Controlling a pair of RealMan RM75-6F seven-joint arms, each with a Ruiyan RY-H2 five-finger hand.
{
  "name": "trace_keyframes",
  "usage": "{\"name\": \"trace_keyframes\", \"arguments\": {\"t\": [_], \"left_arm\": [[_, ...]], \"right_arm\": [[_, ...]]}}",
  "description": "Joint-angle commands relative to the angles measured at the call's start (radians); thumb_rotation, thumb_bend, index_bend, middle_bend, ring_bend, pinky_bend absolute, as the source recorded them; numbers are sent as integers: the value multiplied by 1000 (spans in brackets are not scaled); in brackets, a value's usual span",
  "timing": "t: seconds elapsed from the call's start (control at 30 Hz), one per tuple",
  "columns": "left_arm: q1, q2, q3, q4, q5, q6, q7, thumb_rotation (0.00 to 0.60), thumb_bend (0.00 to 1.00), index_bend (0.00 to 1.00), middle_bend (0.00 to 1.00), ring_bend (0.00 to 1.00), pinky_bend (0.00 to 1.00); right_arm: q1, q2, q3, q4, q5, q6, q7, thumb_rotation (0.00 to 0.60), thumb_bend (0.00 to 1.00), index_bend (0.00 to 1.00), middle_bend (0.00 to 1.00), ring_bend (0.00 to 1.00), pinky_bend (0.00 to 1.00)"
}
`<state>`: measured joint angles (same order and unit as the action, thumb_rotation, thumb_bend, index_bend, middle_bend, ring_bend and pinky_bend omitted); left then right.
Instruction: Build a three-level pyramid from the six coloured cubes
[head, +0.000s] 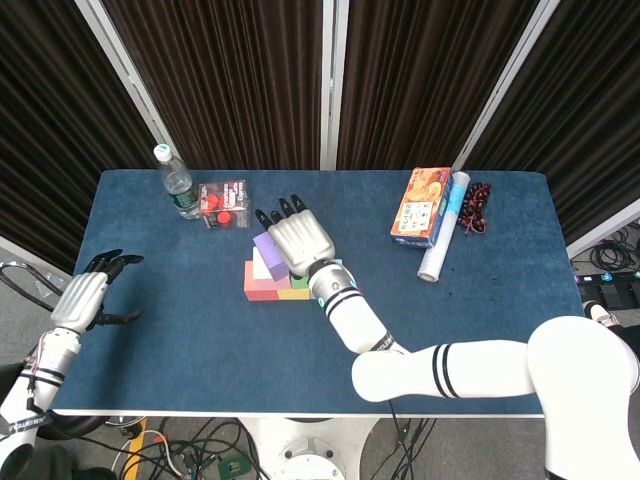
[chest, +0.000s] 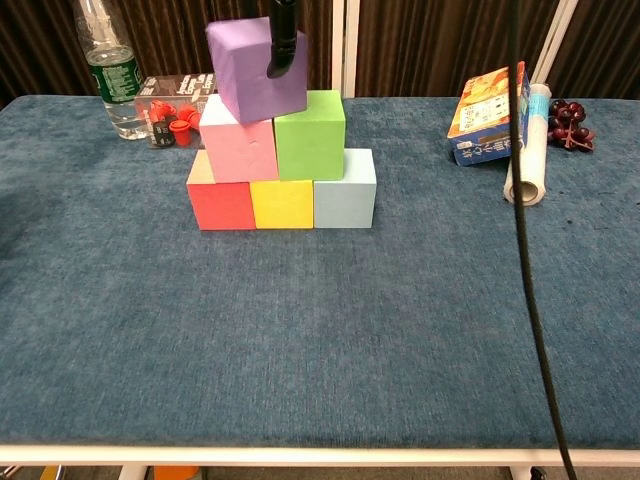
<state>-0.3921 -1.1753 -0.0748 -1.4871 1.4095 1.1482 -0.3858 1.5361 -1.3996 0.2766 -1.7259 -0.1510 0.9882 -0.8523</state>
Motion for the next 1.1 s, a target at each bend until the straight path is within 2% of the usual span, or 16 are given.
{"name": "trace_keyframes", "arguments": {"t": [0.03,0.2,0.67,0.97,1.1], "left_arm": [[0,0,-1,0,1,0,0,600,170,182,183,54,71],[0,1,-5,-7,-6,-2,7,600,170,181,183,54,70],[4,14,-15,-35,-27,-11,24,600,170,180,178,54,71],[6,14,-17,-33,-25,-11,13,600,170,180,174,54,71],[7,13,-18,-29,-27,-14,9,600,170,180,173,54,71]], "right_arm": [[-29,29,-5,-24,-42,-18,32,600,47,0,96,0,0],[-64,56,-13,1,-97,-88,91,600,35,0,103,0,0],[-55,52,-37,167,-210,-330,217,600,48,0,184,0,0],[-52,30,-59,206,-288,-320,271,600,124,0,314,0,0],[-53,30,-67,191,-296,-281,279,600,152,0,363,0,0]]}}
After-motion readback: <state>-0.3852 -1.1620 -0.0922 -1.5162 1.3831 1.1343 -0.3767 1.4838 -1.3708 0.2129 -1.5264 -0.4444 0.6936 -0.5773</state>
